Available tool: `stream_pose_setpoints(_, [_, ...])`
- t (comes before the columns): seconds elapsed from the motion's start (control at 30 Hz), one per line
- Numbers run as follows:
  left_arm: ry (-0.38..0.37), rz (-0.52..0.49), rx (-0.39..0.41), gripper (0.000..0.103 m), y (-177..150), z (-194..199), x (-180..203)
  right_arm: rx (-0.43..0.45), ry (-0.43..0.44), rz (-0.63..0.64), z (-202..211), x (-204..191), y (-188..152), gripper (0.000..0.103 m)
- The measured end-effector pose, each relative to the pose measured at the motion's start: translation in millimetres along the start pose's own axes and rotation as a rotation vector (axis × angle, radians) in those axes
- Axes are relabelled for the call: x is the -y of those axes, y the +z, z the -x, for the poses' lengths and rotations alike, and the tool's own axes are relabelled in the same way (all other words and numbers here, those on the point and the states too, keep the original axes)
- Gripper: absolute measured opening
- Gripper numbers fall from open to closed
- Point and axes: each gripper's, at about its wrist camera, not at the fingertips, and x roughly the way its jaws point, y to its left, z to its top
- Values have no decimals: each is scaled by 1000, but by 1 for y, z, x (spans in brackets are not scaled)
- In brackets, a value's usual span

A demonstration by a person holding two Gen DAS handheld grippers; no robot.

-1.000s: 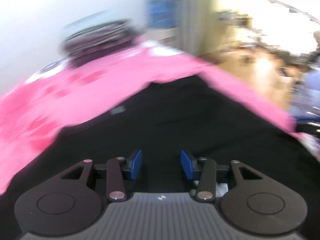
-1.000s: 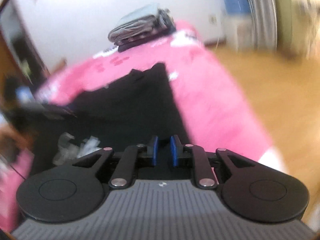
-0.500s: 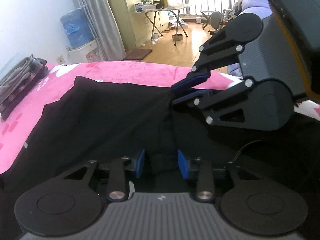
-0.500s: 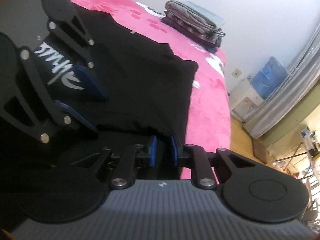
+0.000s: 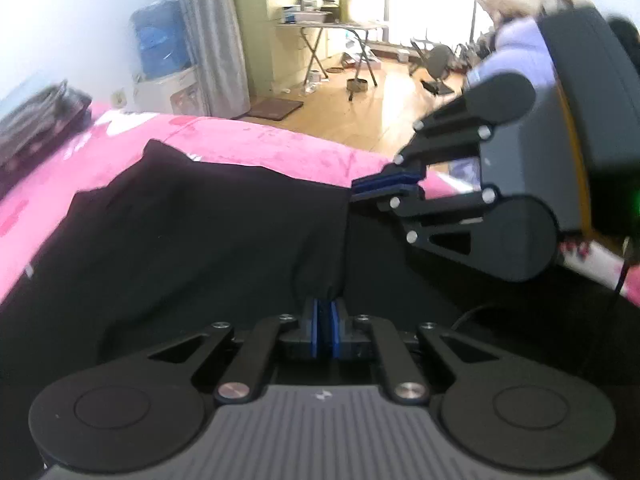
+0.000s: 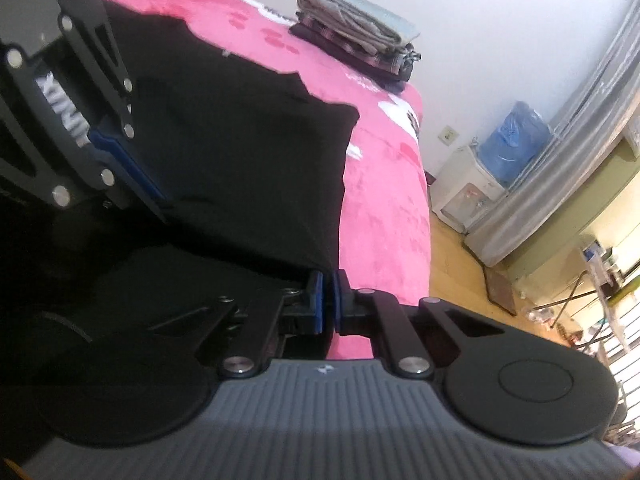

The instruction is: Fold clothes

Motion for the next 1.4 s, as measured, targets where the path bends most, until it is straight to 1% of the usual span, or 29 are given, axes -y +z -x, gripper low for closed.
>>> stream_pose_setpoints(0.03, [4,-17,-4,8,-1,-2,2,-2,-2,-6,-1,1,-1,4])
stream_pose_setpoints(0.13, [-13,-19,-7,10,-1,-1,0,-9,-9,-24,-3,4,-4,5])
stream_pose_setpoints(0.17, [-24,-12,-8,13,-1,-1,-3,-11,-10,-29,-3,5,-5,5])
stream_pose_setpoints(0.23, [-46,0,-9,21,0,0,-8,-21,-7,-35,-3,9,-6,7])
stream_pose_setpoints(0.27, [-60,7,-4,23,0,4,-10,-24,5,-49,-1,13,-5,9])
stream_pose_setpoints(0.33, [-87,25,9,26,-1,15,-18,-13,63,-102,9,25,-6,16])
stream_pose_setpoints(0.37, [-102,36,17,27,-2,20,-23,11,109,-139,18,33,-8,18])
stream_pose_setpoints(0.43, [-124,71,50,27,-2,32,-35,91,211,-219,37,53,-10,18])
stream_pose_setpoints(0.47, [-135,88,67,27,-2,38,-42,124,233,-260,40,62,-7,18])
stream_pose_setpoints(0.53, [-109,114,70,27,0,37,-50,191,276,-342,47,80,-2,18])
stream_pose_setpoints(0.57, [-95,127,72,27,1,36,-53,211,293,-372,44,85,3,18])
stream_pose_setpoints(0.63, [-14,132,30,27,3,22,-53,204,310,-392,15,83,21,18])
stream_pose_setpoints(0.73, [43,154,-11,26,-1,2,-52,193,335,-422,-29,79,48,15])
stream_pose_setpoints(0.77, [62,161,-24,26,-3,-4,-51,189,343,-432,-43,78,57,12])
stream_pose_setpoints(0.83, [80,135,-12,26,-4,-3,-46,164,346,-451,-68,74,64,11])
stream_pose_setpoints(0.9, [90,110,-13,26,-6,-1,-44,89,296,-417,-96,64,62,9])
stream_pose_setpoints(0.93, [90,113,-13,27,-5,0,-44,68,296,-425,-105,64,60,9])
stream_pose_setpoints(1.03, [92,122,-16,28,-3,1,-44,94,320,-523,-99,78,62,8])
stream_pose_setpoints(1.1, [99,118,-17,29,-3,0,-41,139,333,-551,-97,85,68,8])
stream_pose_setpoints(1.13, [102,115,-20,29,-4,0,-40,148,341,-560,-102,87,72,8])
stream_pose_setpoints(1.23, [108,108,-28,30,-5,0,-37,99,353,-587,-137,89,83,8])
stream_pose_setpoints(1.27, [108,108,-30,31,-5,0,-37,77,346,-607,-149,90,82,5])
stream_pose_setpoints(1.3, [106,110,-29,31,-6,0,-38,74,342,-647,-159,94,79,4])
stream_pose_setpoints(1.4, [100,125,-23,32,-8,3,-41,99,367,-818,-164,112,69,3])
